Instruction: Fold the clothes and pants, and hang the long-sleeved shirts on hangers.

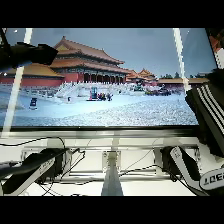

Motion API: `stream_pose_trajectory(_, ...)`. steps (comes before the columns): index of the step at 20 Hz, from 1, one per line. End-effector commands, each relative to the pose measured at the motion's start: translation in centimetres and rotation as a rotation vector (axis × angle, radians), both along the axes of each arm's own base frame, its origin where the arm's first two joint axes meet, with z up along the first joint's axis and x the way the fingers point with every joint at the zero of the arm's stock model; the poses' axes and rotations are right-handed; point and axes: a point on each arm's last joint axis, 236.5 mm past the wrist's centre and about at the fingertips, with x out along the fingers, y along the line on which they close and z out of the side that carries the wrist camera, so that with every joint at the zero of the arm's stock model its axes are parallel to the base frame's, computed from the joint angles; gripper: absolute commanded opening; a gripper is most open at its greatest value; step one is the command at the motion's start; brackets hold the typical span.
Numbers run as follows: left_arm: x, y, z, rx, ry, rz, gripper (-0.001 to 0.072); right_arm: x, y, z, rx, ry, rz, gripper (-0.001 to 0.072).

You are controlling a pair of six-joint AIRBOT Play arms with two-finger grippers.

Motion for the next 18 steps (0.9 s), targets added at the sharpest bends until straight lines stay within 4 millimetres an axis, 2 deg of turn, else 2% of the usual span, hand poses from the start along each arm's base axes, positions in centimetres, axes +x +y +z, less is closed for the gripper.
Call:
stream_pose_trajectory(1,-0.1,0.0,0.6,-0.007,-0.016,0.003,0.0688,-7.7,-1.9,-0.4,0.024,0.055,-0.26,0.0442)
stream_pose_trajectory(2,-0.1,0.0,0.6,-0.007,-0.016,0.003,0.0688,-7.5,-2.0,-0.7,0.041,0.043,-0.265,0.0613)
stream_pose_trajectory(3,-0.1,0.0,0.6,-0.007,-0.016,0.003,0.0687,-6.5,-2.0,-1.1,0.062,0.032,-0.229,0.0624)
stream_pose_trajectory(4,-0.1,0.0,0.6,-0.007,-0.016,0.003,0.0688,-4.7,-1.7,-1.7,0.095,0.011,-0.163,0.0581)
stream_pose_trajectory(6,-0.1,0.0,0.6,-0.007,-0.016,0.003,0.0687,-0.7,-0.6,-3.0,0.155,0.014,0.024,0.0377)
stream_pose_trajectory(8,-0.1,0.0,0.6,-0.007,-0.016,0.003,0.0688,3.7,1.5,-4.1,0.239,-0.019,0.22,0.0084)
stream_pose_trajectory(9,-0.1,0.0,0.6,-0.007,-0.016,0.003,0.0688,5.9,3.0,-4.6,0.27,-0.015,0.324,0.0046)
stream_pose_trajectory(13,-0.1,0.0,0.6,-0.007,-0.016,0.003,0.0687,12.7,9.6,-6.5,0.261,0.126,0.667,0.0045)
stream_pose_trajectory(16,-0.1,0.0,0.6,-0.007,-0.016,0.003,0.0688,17.3,15.1,-6.2,0.127,0.196,0.869,0.0045)
stream_pose_trajectory(18,-0.1,0.0,0.6,-0.007,-0.016,0.003,0.0687,19.5,19.1,-5.3,0.017,0.211,1.01,0.0044)
